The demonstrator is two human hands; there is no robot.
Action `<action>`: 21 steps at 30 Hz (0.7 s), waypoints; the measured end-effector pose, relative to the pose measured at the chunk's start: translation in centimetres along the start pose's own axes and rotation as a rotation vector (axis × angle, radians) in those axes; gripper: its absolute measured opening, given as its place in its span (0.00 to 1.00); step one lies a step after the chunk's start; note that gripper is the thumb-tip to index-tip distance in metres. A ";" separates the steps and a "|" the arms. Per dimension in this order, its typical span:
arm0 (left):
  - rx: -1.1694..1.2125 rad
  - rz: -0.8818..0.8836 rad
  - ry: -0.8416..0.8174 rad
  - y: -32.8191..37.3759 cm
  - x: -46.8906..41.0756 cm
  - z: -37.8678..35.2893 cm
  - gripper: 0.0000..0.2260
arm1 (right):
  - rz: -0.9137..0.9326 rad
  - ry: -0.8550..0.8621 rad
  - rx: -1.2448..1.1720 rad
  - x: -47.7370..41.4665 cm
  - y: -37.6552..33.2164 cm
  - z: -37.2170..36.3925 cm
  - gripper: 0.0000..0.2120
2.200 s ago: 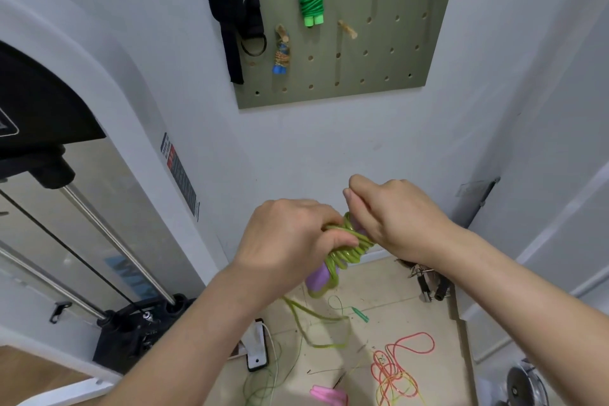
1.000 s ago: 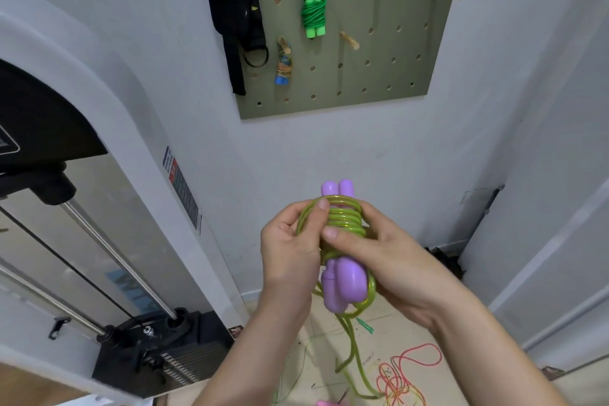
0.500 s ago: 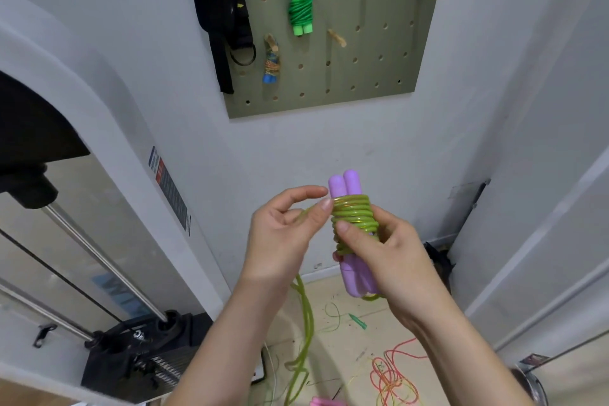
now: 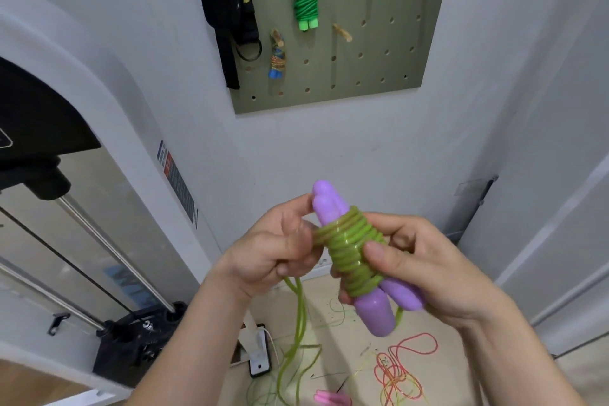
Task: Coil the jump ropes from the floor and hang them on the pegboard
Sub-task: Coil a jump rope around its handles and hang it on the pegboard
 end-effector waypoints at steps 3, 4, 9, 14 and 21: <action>-0.381 0.160 -0.160 1.1 1.2 -0.7 0.13 | -0.112 -0.289 0.228 0.7 -0.9 0.0 0.17; -0.511 0.232 -0.193 1.3 1.4 -0.9 0.13 | -0.166 -0.370 0.302 0.8 -1.0 0.2 0.17; -1.126 0.232 -0.286 2.3 0.7 -3.1 0.12 | -0.362 -0.591 0.452 0.2 -0.9 1.2 0.13; -1.053 0.000 0.048 3.5 1.4 -4.3 0.16 | -0.584 -0.625 0.086 0.3 0.2 2.3 0.22; -0.496 -0.198 0.057 1.8 1.8 -4.2 0.18 | -0.555 -0.541 -0.429 0.6 3.7 0.4 0.26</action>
Point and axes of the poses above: each hand's wrist, its own x-axis away from the middle knuckle, its own z-axis out of the back of the hand, y = z × x, the point moved 5 cm from there along -x, towards the middle knuckle, and after that the axes turned 14 degrees about y, right-handed, at the moved point
